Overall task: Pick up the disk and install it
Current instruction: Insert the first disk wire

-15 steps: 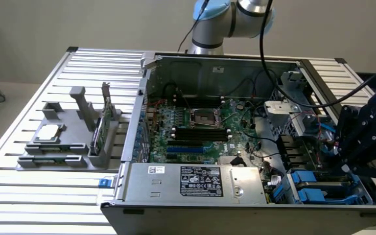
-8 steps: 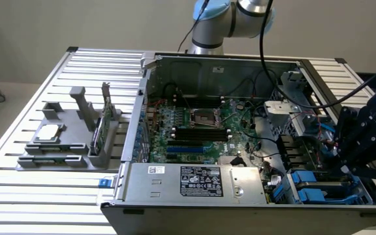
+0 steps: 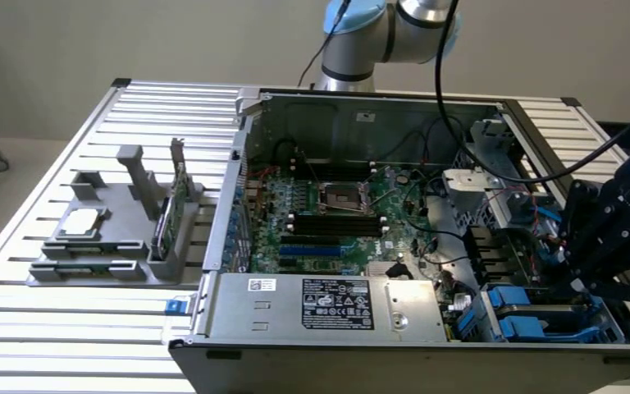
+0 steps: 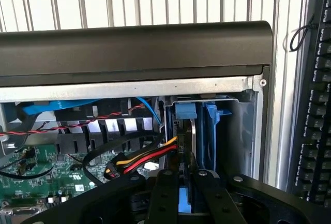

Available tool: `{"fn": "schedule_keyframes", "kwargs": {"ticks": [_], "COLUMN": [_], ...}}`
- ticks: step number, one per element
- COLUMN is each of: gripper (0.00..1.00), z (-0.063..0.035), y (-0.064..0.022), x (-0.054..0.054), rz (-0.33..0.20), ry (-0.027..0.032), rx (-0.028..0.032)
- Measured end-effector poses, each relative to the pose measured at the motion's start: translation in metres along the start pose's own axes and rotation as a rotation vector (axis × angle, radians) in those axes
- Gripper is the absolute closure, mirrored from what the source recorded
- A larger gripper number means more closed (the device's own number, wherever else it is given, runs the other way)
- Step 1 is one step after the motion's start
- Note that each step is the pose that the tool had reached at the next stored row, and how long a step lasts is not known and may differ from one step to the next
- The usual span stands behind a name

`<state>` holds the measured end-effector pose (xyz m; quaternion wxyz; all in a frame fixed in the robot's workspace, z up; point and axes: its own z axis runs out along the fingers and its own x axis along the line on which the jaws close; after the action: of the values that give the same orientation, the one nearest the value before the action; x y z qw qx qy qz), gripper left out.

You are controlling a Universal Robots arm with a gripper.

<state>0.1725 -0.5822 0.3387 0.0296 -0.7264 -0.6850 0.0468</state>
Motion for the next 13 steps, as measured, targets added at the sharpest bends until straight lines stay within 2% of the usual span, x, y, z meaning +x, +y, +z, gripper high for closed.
{"fn": "schedule_keyframes", "kwargs": {"ticks": [10, 13], "gripper": [0.83, 0.83], "z": [0.0005, 0.0002], "y": [0.0011, 0.0032], "x": [0.0025, 0.0028], "rz": [0.000, 0.000], "ry": [-0.0024, -0.0040], "rx": [0.0026, 0.0053]}}
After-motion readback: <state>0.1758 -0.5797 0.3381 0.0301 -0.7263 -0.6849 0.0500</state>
